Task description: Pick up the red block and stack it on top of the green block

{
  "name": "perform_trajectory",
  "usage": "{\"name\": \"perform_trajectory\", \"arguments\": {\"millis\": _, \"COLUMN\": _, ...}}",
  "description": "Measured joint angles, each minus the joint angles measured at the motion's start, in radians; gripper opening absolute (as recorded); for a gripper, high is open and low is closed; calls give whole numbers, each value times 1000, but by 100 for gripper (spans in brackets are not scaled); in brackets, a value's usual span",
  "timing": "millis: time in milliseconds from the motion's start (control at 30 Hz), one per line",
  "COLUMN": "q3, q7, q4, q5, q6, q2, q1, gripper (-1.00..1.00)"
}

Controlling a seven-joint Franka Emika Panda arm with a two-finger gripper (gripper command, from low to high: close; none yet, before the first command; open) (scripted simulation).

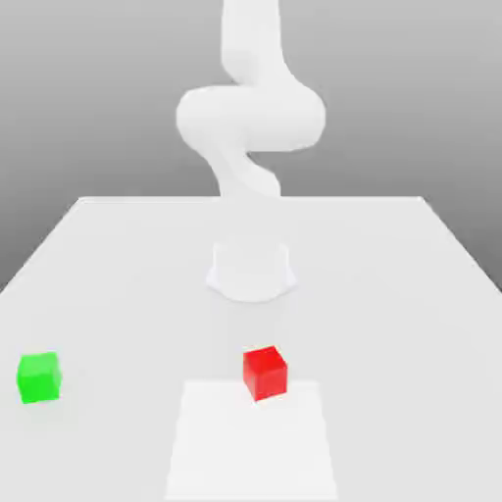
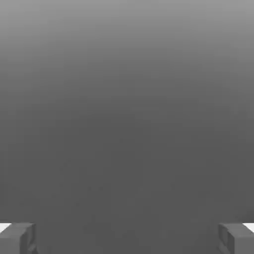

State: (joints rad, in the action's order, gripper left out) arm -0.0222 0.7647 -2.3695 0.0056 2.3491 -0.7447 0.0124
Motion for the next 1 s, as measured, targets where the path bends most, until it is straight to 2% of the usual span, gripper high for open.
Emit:
{"name": "perform_trajectory", "arguments": {"millis": 433, "q3": -54, "q7": -201, "q4": -441, "q5": -3, "q6": 313, "q2": 366, "q1": 80, "gripper": 0}}
{"name": "perform_trajectory", "arguments": {"millis": 567, "q3": -48, "q7": -257, "q4": -587, "q5": -23, "q6": 455, "q2": 542, "q1": 104, "gripper": 0}}
{"name": "perform_trajectory", "arguments": {"millis": 833, "q3": -47, "q7": -339, "q4": -592, "q5": 61, "q6": 624, "q2": 752, "q1": 138, "gripper": 0}}
{"name": "perform_trajectory", "arguments": {"millis": 1000, "q3": -5, "q7": -375, "q4": -581, "q5": 114, "q6": 718, "q2": 857, "q1": 110, "gripper": 0}}
